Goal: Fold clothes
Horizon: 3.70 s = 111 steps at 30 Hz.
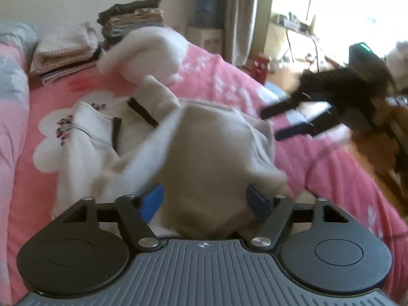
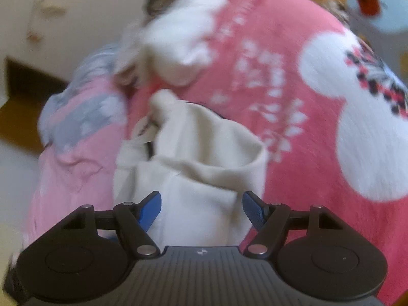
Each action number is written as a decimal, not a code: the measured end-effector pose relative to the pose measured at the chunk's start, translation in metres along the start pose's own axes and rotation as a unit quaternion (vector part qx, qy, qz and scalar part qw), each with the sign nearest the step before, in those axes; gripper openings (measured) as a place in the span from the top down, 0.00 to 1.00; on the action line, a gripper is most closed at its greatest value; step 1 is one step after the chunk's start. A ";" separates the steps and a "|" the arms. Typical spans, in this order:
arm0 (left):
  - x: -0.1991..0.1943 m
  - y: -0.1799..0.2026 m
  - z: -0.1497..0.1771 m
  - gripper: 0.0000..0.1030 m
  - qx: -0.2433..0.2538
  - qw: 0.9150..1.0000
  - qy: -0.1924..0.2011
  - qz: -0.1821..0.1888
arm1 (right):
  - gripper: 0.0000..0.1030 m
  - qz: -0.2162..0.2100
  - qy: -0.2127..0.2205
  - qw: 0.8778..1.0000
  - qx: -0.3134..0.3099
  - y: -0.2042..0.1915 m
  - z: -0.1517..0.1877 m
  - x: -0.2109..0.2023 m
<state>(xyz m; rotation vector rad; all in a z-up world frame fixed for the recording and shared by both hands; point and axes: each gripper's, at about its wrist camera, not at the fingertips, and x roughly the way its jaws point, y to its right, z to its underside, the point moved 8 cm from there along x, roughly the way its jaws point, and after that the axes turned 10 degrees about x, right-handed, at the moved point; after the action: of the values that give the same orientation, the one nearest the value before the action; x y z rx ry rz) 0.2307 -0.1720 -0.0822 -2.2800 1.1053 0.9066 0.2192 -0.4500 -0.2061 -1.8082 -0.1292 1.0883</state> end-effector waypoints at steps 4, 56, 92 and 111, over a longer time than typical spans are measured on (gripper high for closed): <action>-0.002 0.008 0.001 0.43 0.012 1.000 0.005 -0.006 | 0.39 -0.023 -0.023 0.999 0.035 0.003 0.005 0.017; -0.153 -0.063 0.006 0.87 -0.055 0.952 0.142 -0.265 | 0.73 -0.272 -0.041 0.961 -0.035 -0.100 0.122 -0.103; -0.272 -0.152 0.141 0.36 -0.437 0.872 0.007 -0.218 | 0.71 -0.109 -0.018 0.972 -0.207 -0.114 0.127 -0.085; -0.074 -0.094 0.165 0.34 -0.384 0.914 -0.054 -0.118 | 0.25 0.064 -0.054 0.773 -0.629 -0.183 0.187 0.084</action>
<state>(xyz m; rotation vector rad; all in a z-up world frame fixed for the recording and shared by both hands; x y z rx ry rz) 0.2122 0.0242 -0.1318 -2.8286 0.4234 1.5357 0.2001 -0.1848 -0.1372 -2.9433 -1.0295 1.3114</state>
